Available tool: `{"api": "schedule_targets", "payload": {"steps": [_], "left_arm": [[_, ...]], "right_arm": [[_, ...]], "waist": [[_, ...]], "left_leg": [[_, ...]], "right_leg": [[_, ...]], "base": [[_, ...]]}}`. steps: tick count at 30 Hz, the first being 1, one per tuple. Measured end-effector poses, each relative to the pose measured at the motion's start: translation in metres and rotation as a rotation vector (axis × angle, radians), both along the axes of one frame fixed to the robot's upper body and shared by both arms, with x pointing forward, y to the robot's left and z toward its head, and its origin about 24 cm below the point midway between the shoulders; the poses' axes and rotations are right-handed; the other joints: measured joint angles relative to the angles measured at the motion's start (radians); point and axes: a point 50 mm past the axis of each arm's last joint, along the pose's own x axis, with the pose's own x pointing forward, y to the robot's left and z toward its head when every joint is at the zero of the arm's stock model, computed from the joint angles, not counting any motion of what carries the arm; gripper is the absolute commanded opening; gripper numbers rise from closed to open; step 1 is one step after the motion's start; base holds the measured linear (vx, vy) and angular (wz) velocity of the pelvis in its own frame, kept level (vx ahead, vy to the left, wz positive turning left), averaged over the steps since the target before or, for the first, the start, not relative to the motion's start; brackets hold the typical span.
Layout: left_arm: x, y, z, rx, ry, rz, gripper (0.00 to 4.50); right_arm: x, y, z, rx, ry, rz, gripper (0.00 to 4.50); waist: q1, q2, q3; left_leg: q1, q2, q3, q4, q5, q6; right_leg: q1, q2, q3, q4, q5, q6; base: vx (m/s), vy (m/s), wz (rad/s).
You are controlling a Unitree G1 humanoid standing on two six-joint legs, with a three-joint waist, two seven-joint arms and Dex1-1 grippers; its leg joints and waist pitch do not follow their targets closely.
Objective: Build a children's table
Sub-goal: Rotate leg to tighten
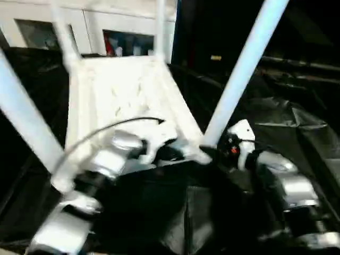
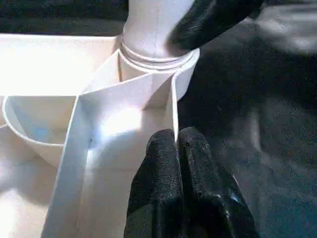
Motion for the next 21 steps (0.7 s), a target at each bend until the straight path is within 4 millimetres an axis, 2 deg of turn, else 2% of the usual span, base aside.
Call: {"api": "schedule_targets", "payload": {"steps": [5, 7, 13, 21], "left_arm": [[-0.006, 0.014, 0.003, 0.003, 0.058, -0.065, 0.0], [-0.008, 0.017, 0.004, 0.004, 0.076, -0.081, 0.0], [-0.009, 0.019, 0.004, 0.001, 0.092, -0.083, 0.0], [-0.008, 0.017, 0.003, -0.002, 0.086, -0.07, 0.0]], "right_arm": [[-0.007, 0.003, 0.001, 0.009, 0.031, 0.135, 2.68], [-0.008, 0.006, 0.001, 0.019, 0.045, 0.161, 2.52], [-0.009, 0.007, 0.001, 0.026, 0.051, 0.177, 2.18], [-0.01, 0.008, -0.002, 0.037, 0.063, 0.171, 2.11]], "waist": [[0.001, -0.007, 0.003], [0.003, -0.01, 0.004], [0.002, -0.014, 0.005], [0.005, -0.015, 0.004]], "left_leg": [[0.0, 0.0, 0.001, 0.0, 0.0, 0.0], [0.0, 0.0, 0.001, 0.001, 0.0, 0.0], [0.0, 0.0, 0.001, 0.002, -0.002, -0.002], [0.0, 0.0, 0.001, 0.003, 0.0, 0.0]], "right_leg": [[0.0, -0.001, 0.0, 0.0, 0.0, -0.001], [0.0, -0.001, 0.0, 0.0, 0.0, -0.001], [0.0, -0.001, 0.001, 0.001, 0.0, -0.001], [0.001, -0.001, 0.0, 0.001, 0.0, -0.001]], "base": [[0.0, 0.0, 0.0], [0.0, 0.0, 0.0], [0.0, 0.0, 0.0], [0.0, 0.0, 0.0]]}}
